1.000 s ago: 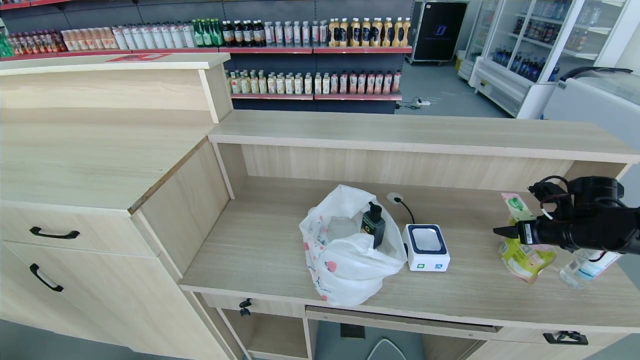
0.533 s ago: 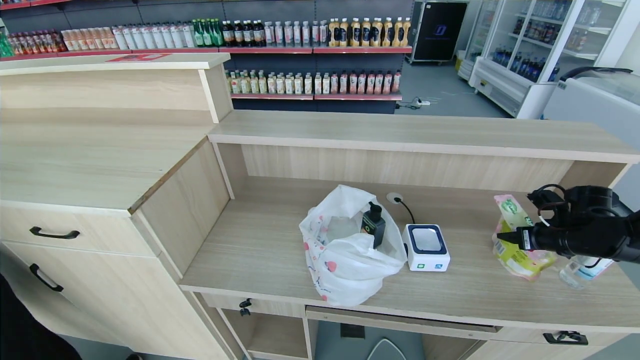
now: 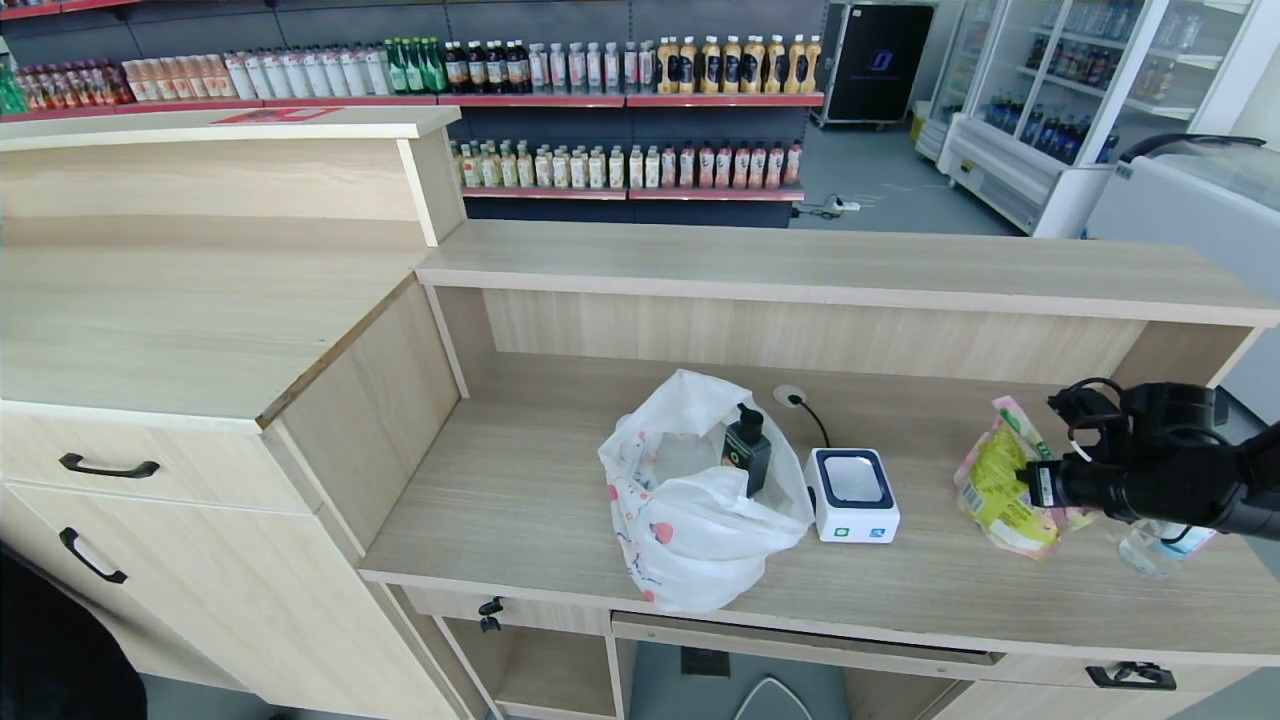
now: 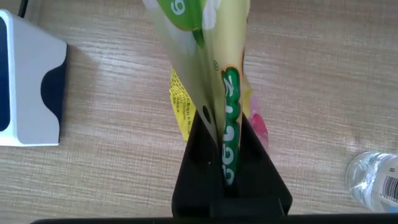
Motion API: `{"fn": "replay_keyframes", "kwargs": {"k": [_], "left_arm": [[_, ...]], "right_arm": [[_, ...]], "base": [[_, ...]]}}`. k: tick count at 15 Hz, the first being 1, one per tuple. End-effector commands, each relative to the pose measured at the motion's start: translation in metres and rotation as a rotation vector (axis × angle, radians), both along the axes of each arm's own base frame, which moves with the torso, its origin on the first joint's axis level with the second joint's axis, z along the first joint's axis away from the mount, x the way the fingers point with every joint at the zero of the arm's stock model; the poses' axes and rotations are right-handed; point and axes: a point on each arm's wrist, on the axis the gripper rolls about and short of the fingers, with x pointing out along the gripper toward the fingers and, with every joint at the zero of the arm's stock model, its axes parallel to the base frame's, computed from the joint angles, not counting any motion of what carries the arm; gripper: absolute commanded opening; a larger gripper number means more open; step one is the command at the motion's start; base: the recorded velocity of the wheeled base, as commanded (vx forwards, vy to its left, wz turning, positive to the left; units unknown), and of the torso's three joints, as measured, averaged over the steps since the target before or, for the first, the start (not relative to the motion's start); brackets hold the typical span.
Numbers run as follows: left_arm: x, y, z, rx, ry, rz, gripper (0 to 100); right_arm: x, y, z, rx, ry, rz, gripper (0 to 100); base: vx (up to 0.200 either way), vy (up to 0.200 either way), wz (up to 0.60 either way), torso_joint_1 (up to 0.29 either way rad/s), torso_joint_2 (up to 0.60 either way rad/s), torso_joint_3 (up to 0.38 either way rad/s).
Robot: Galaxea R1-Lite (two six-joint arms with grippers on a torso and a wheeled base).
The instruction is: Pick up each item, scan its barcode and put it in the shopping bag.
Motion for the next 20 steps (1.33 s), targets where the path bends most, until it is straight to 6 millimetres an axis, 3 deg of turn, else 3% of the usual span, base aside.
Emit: {"fn": "replay_keyframes", "kwargs": {"k": [1, 6, 8, 9, 12, 15, 20], "left_arm": [[0.000, 0.000, 0.000, 0.001, 0.001, 0.000, 100], [0.000, 0.000, 0.000, 0.001, 0.001, 0.000, 100], [0.000, 0.000, 0.000, 0.001, 0.001, 0.000, 100], [0.000, 0.000, 0.000, 0.001, 0.001, 0.000, 100], [0.000, 0.000, 0.000, 0.001, 0.001, 0.001, 100], [0.000, 0.000, 0.000, 0.001, 0.001, 0.000, 100], [0.000, 0.000, 0.000, -0.001, 0.001, 0.000, 100]], "right_arm": [[-0.006, 0.003, 0.024, 0.025, -0.061, 0.035, 0], [-0.048, 0.014, 0.121, 0.224, -0.303, 0.266, 0], [-0.064, 0.021, 0.147, 0.251, -0.366, 0.349, 0], [-0.082, 0.028, 0.171, 0.260, -0.427, 0.432, 0], [-0.122, 0.043, 0.216, 0.432, -0.474, 0.609, 0], [-0.150, 0.057, 0.238, 0.505, -0.470, 0.742, 0], [-0.173, 0.094, 0.258, 0.518, -0.462, 1.051, 0]], "base": [[0.000, 0.000, 0.00, 0.000, 0.00, 0.000], [0.000, 0.000, 0.00, 0.000, 0.00, 0.000], [0.000, 0.000, 0.00, 0.000, 0.00, 0.000], [0.000, 0.000, 0.00, 0.000, 0.00, 0.000], [0.000, 0.000, 0.00, 0.000, 0.00, 0.000], [0.000, 0.000, 0.00, 0.000, 0.00, 0.000], [0.000, 0.000, 0.00, 0.000, 0.00, 0.000]]}}
